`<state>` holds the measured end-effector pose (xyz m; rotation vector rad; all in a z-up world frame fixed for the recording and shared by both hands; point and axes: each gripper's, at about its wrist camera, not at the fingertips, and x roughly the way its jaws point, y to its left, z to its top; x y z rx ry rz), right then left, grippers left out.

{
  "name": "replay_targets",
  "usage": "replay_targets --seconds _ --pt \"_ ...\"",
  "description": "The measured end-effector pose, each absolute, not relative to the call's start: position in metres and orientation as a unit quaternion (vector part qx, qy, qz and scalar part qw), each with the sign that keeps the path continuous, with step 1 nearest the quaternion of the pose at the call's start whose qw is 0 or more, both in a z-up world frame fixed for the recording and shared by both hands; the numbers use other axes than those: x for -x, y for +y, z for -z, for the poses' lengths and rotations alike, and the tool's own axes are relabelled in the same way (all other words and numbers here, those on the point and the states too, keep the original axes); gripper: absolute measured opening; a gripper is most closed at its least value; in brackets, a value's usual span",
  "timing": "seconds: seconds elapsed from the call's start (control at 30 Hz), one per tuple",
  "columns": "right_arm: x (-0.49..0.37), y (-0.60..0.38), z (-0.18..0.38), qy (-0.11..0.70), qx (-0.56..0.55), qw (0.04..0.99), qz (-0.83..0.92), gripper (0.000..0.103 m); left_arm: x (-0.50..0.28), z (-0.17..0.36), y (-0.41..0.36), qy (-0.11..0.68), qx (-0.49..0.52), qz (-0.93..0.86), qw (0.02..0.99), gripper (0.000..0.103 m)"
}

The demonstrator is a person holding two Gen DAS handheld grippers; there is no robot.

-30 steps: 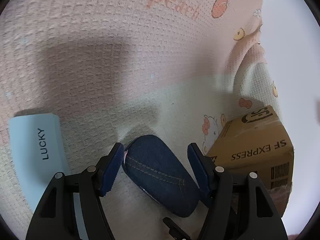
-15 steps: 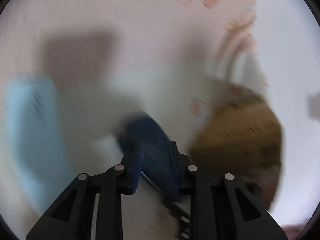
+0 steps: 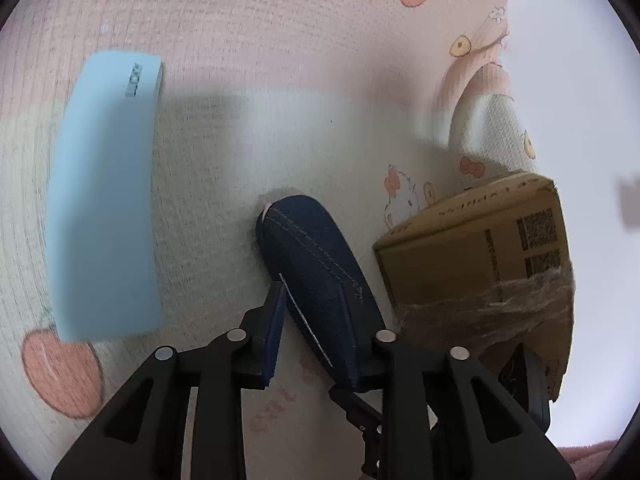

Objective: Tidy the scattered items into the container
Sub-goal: 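Close the right gripper around the navy denim glasses case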

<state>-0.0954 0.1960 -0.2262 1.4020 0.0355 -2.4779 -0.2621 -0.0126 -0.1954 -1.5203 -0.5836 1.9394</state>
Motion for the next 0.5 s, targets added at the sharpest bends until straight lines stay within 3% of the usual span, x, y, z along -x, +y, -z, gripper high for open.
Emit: replay_targets --seconds 0.1,0.17,0.23,0.5 --pt "0.093 0.202 0.22 0.001 -0.478 0.153 0.865 0.057 0.259 0.201 -0.013 -0.244 0.57 -0.726 0.296 0.054" --pt "0.102 0.198 0.217 0.008 -0.469 0.142 0.872 0.068 0.259 0.205 -0.013 -0.272 0.567 -0.719 0.297 0.057" --pt "0.109 0.192 0.218 0.007 -0.465 0.144 0.874 0.07 0.26 0.212 -0.017 -0.301 0.57 -0.708 0.29 0.058" --pt "0.142 0.176 0.222 0.011 -0.48 0.16 0.862 0.071 0.262 0.237 -0.016 -0.354 0.585 -0.679 0.269 0.065"
